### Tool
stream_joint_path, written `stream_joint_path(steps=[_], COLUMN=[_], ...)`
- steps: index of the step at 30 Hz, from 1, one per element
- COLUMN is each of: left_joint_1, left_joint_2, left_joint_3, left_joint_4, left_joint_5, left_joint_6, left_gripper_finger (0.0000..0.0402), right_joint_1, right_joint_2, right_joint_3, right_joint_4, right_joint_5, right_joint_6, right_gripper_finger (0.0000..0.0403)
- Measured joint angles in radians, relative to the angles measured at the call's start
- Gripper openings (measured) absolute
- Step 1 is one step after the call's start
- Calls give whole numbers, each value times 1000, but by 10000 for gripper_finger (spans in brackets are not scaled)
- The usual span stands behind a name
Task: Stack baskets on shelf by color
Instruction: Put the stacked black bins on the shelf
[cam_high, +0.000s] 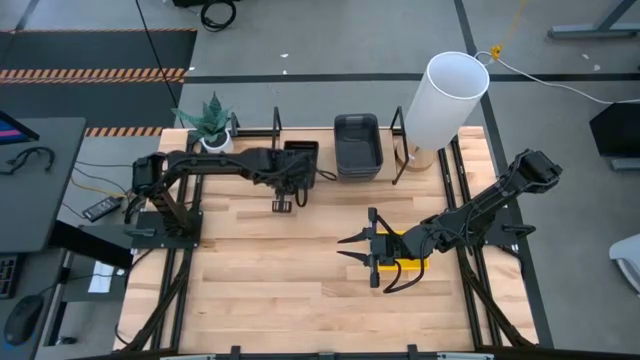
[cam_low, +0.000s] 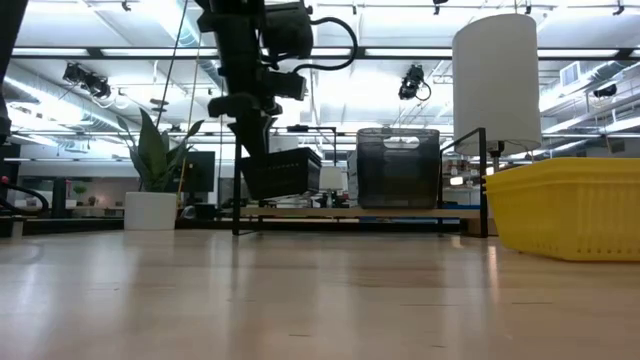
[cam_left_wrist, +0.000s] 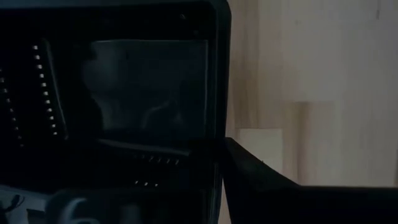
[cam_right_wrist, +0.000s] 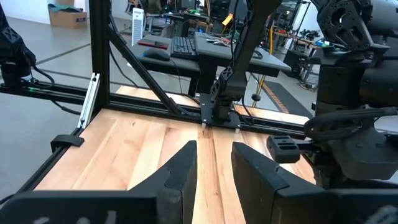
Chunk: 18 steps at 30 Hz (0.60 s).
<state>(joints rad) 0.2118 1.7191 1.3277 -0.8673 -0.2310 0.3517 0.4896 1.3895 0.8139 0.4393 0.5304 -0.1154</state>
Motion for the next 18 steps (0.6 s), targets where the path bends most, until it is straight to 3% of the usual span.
stream_joint_path(steps=[18], left_joint_1=[58], left_joint_2=[0], left_joint_3=[0], left_joint_4=[39], left_joint_5=[-31], left_joint_6=[-3], left_gripper_finger=[42], right_joint_1=[5], right_joint_2=[0], right_joint_3=[0], right_joint_4=[1], right_joint_5=[0], right_joint_6=[0], right_gripper_finger=[105])
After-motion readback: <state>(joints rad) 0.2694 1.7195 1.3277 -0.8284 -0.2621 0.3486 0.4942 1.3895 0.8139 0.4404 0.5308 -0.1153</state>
